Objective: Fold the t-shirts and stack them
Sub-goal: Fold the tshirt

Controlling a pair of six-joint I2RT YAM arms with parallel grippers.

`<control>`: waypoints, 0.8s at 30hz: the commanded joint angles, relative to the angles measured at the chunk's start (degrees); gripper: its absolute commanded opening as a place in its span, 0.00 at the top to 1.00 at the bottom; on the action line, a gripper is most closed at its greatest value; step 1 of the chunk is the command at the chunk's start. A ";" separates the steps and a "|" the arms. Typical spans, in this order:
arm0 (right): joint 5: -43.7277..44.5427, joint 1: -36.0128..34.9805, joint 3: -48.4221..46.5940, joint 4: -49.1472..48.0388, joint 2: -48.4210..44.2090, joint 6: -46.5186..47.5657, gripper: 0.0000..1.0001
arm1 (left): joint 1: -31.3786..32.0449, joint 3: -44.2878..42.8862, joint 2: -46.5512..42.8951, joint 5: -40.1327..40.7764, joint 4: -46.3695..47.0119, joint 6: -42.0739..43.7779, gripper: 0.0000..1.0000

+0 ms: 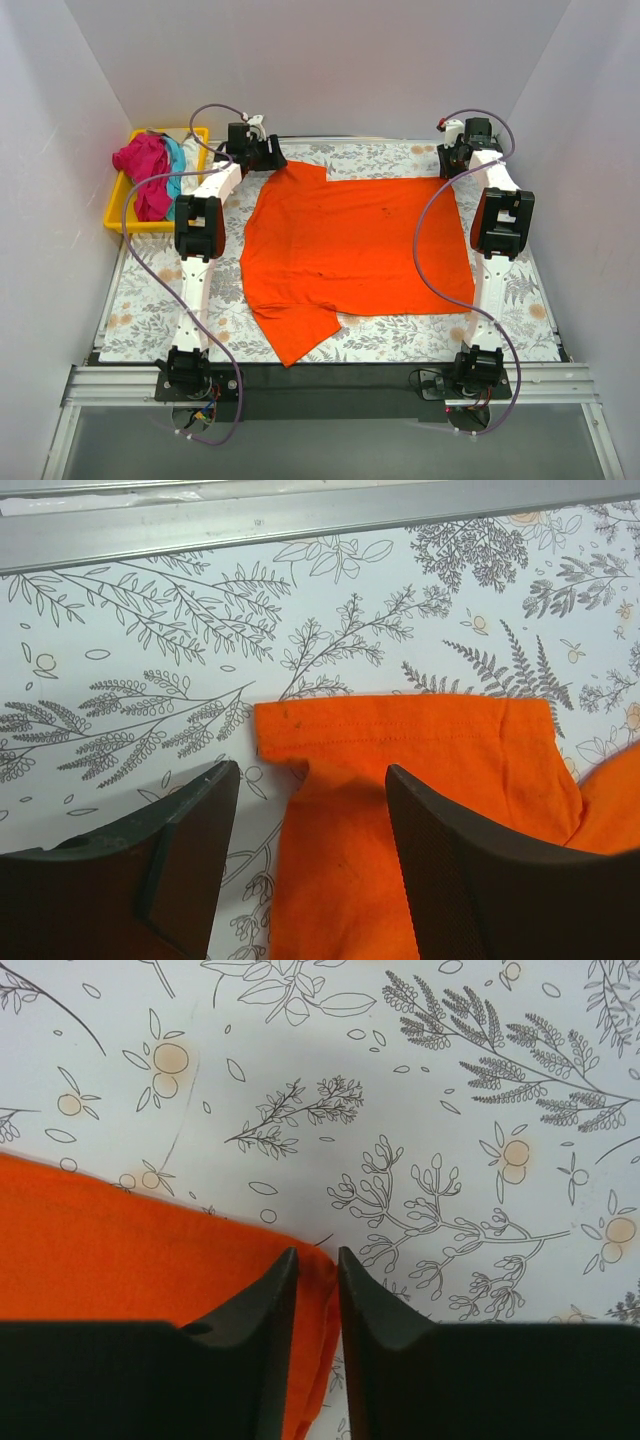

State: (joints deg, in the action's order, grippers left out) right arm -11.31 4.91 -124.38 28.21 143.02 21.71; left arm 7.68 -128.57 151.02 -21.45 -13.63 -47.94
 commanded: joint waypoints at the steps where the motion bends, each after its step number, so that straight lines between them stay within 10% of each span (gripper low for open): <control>1: -0.55 0.45 -2.36 -0.52 0.94 -0.62 0.76 | 0.14 -2.56 0.68 0.71 1.32 -0.57 0.44; 8: -1.43 0.54 -1.92 -0.52 0.51 -0.36 0.99 | 1.45 -5.46 3.22 -0.17 2.46 -0.57 0.53; 16: -2.40 0.54 -1.66 -0.52 -0.90 -0.09 0.99 | 1.63 -6.52 2.80 -0.43 5.45 -1.80 1.00; 24: -4.33 1.07 -0.52 -0.52 -4.77 0.61 0.99 | -0.21 -0.36 -7.66 -4.91 13.18 -2.24 1.00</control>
State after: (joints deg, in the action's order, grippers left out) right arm -13.63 5.32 -124.36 28.29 143.28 21.43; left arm 8.75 -129.69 153.38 -23.66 -5.19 -50.39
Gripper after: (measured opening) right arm 0.019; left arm 0.027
